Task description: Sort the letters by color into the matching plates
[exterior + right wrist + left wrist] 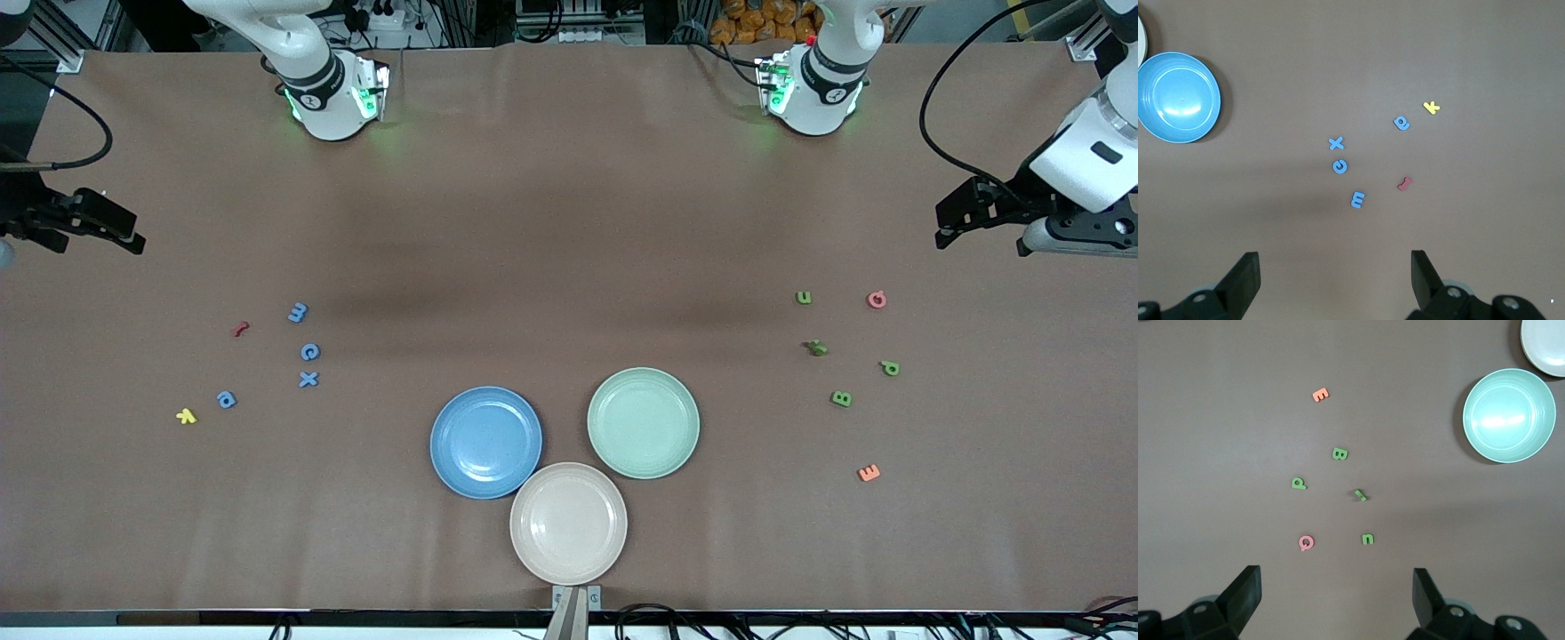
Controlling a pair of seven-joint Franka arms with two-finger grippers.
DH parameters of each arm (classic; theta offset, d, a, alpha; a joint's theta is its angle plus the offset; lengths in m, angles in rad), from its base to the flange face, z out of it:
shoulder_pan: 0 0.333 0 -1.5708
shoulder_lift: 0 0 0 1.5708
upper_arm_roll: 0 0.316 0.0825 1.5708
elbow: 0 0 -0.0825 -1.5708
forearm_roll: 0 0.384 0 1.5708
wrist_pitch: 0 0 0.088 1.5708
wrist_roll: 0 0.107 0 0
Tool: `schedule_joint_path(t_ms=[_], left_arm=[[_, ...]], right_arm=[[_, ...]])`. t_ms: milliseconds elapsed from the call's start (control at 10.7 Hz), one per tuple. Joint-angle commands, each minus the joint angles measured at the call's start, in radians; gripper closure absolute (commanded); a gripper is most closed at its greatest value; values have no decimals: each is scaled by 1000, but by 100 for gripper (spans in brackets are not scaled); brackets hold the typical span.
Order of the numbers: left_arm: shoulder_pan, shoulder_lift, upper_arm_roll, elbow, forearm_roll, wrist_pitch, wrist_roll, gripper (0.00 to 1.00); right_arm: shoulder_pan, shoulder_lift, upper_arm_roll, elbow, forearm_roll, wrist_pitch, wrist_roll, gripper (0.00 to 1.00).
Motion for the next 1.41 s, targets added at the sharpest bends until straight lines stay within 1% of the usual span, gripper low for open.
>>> schedule_joint_path(t_ms=[0,94,469,656,844,1031,1312], left_arm=[[9,4,-4,-22,-9,0,-5,0],[9,5,-2,-50,-33,23,-31,0],[9,-40,-5,-265,-33,215,-48,0],[11,-42,-5,-334,-35,270,-48,0],[32,-28,-5,-371,-35,307,-48,0],[49,-11,-4,-422,-33,371,-39,0],[54,91,1,-420,-18,399,-30,0]], right_arm=[[-18,2,7,4,19,1,-8,0],[-25,2,7,4,17,1,-8,0],[-34,0,7,-4,19,1,-8,0],[-48,0,7,-5,19,1,-9,0],[-51,2,7,-15,20,10,-8,0],[-66,2,7,-53,39,50,-9,0],[-80,2,7,-103,47,93,-11,0]])
